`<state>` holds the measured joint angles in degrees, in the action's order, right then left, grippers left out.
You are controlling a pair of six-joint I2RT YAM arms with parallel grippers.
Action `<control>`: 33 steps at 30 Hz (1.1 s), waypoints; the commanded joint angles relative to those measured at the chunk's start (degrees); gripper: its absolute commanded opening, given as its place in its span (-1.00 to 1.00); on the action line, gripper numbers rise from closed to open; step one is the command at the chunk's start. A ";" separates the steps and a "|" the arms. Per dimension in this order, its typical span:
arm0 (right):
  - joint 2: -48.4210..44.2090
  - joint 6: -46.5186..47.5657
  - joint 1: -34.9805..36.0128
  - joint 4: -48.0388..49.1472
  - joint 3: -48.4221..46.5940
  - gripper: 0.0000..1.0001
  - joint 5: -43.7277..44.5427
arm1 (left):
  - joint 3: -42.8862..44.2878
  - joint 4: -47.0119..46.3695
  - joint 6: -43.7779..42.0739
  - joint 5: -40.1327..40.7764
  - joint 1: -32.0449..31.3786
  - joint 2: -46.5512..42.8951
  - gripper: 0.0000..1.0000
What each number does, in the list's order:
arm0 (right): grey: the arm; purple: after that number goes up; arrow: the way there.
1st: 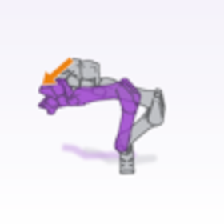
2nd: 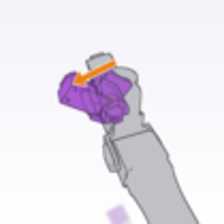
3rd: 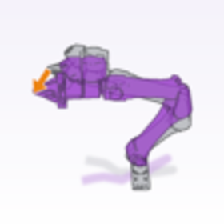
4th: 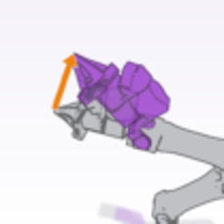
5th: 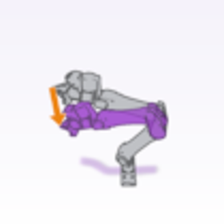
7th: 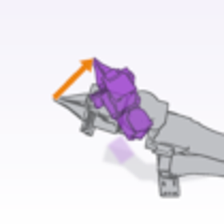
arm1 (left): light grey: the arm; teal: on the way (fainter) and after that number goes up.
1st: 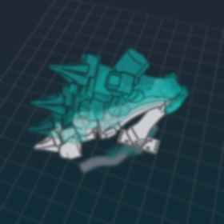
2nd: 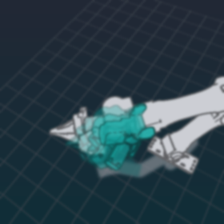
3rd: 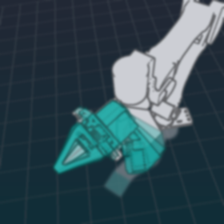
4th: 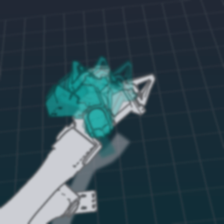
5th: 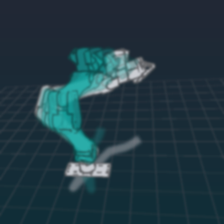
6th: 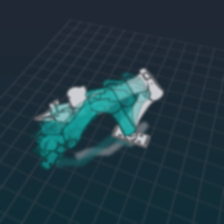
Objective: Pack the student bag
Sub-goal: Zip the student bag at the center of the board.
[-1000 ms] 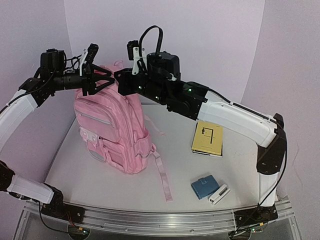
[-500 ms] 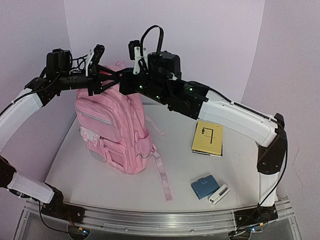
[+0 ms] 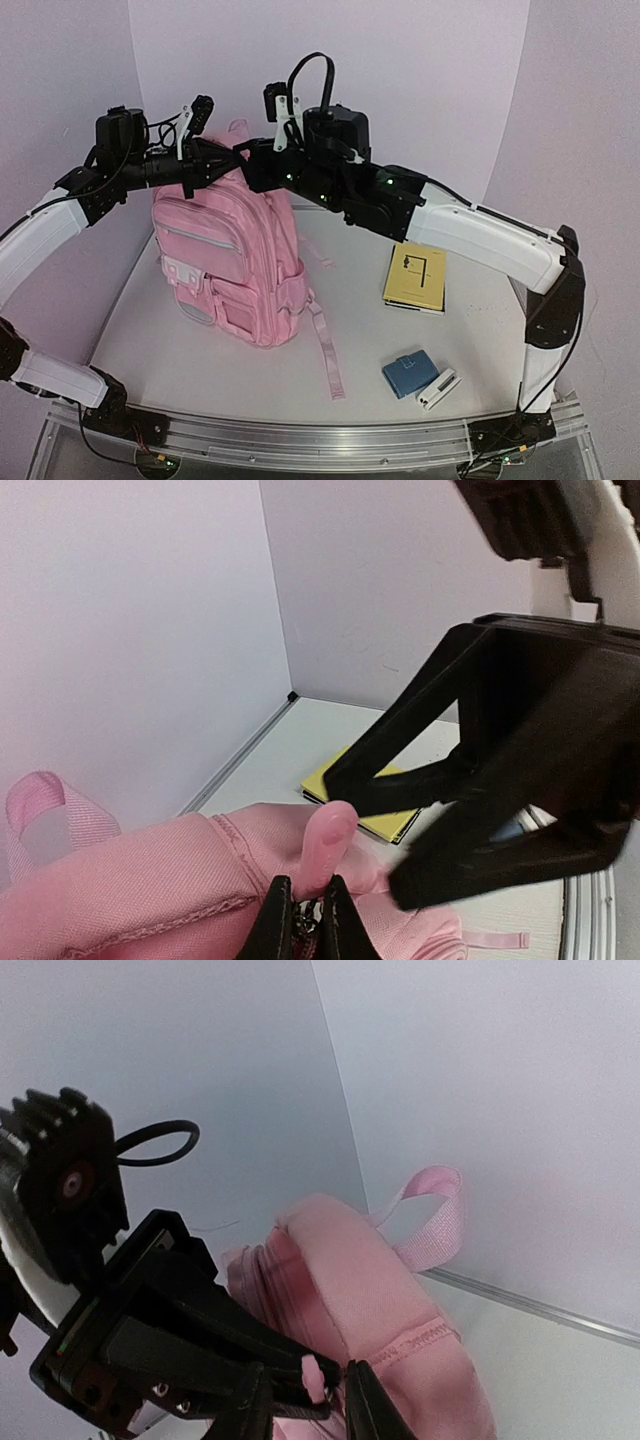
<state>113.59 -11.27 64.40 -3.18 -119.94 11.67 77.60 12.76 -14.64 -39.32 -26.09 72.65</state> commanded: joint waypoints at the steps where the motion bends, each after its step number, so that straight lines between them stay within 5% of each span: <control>1: -8.43 2.37 0.38 3.89 5.39 0.14 1.47 | 0.47 -2.61 5.55 7.73 0.24 -0.98 -0.99; 3: -10.08 3.61 0.40 3.89 8.74 0.38 1.28 | 0.62 -2.60 7.37 8.40 0.24 -0.73 -0.99; 6: -11.24 4.70 0.42 3.89 12.56 0.43 0.97 | 0.49 -3.15 9.63 9.71 0.28 -0.80 -1.00; 11: -10.33 6.43 0.38 3.51 14.20 0.24 1.59 | 0.71 -2.98 11.88 10.32 0.33 -1.28 -1.00; 26: -0.34 10.07 -2.57 -3.35 2.94 0.20 -5.70 | 2.19 -1.73 13.20 8.64 0.32 -1.03 -1.00; 30: 1.31 10.08 -3.27 -4.09 1.42 0.01 -4.84 | 2.32 -1.93 13.47 7.67 0.45 -0.89 -1.00; 33: 1.52 9.69 -3.72 -4.11 1.79 -0.44 -3.90 | 2.94 -1.94 13.65 7.60 0.47 -0.63 -1.00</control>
<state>114.34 -1.97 61.33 -7.16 -115.93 7.37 77.53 11.97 -2.47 -31.46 -26.07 72.60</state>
